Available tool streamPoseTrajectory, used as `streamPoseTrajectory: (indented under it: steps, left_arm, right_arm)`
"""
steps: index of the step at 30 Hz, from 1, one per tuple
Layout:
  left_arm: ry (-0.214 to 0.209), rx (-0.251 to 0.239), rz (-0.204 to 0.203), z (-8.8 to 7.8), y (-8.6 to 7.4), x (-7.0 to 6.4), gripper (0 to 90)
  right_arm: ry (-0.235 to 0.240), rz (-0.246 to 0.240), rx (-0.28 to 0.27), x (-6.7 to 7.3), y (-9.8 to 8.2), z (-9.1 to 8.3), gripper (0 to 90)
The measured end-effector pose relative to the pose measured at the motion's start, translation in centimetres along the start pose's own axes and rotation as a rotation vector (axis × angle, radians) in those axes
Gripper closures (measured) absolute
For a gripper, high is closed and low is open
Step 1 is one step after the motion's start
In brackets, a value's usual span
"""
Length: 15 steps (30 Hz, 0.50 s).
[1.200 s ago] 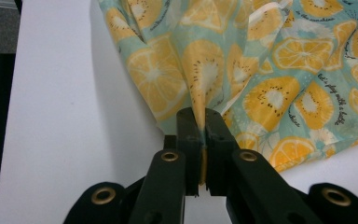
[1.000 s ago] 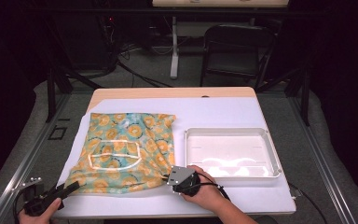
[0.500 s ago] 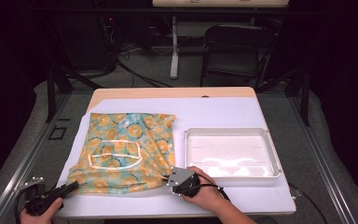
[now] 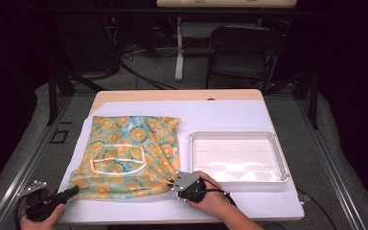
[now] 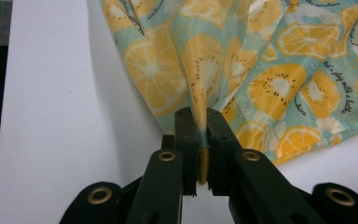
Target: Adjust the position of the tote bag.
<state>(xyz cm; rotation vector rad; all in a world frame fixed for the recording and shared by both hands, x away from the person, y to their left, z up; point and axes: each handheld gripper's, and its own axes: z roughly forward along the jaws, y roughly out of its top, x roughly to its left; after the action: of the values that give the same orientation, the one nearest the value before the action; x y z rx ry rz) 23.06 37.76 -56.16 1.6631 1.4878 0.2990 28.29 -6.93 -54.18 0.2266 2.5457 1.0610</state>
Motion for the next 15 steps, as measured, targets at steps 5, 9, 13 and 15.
streamPoseTrajectory:
  steps: [5, 9, 13, 15]
  left_arm:
    - [0.022, 0.000, 0.048, 0.00, 0.17, -0.55, 88.8]
    - [0.035, -0.009, 0.078, -0.23, 0.34, -0.75, 88.8]
    - [0.050, -0.033, 0.098, -0.62, 0.50, -0.92, 88.8]
    - [0.058, -0.036, 0.108, -0.68, 0.53, -1.08, 88.8]
  right_arm:
    - [0.011, 0.010, 0.000, 0.00, -0.08, -0.01, 87.6]
    - [0.022, 0.013, -0.004, 0.01, -0.11, -0.04, 88.7]
    - [0.006, 0.008, -0.006, 0.03, -0.06, -0.18, 88.8]
    - [0.004, 0.023, -0.010, 0.01, -0.06, -0.22, 89.0]
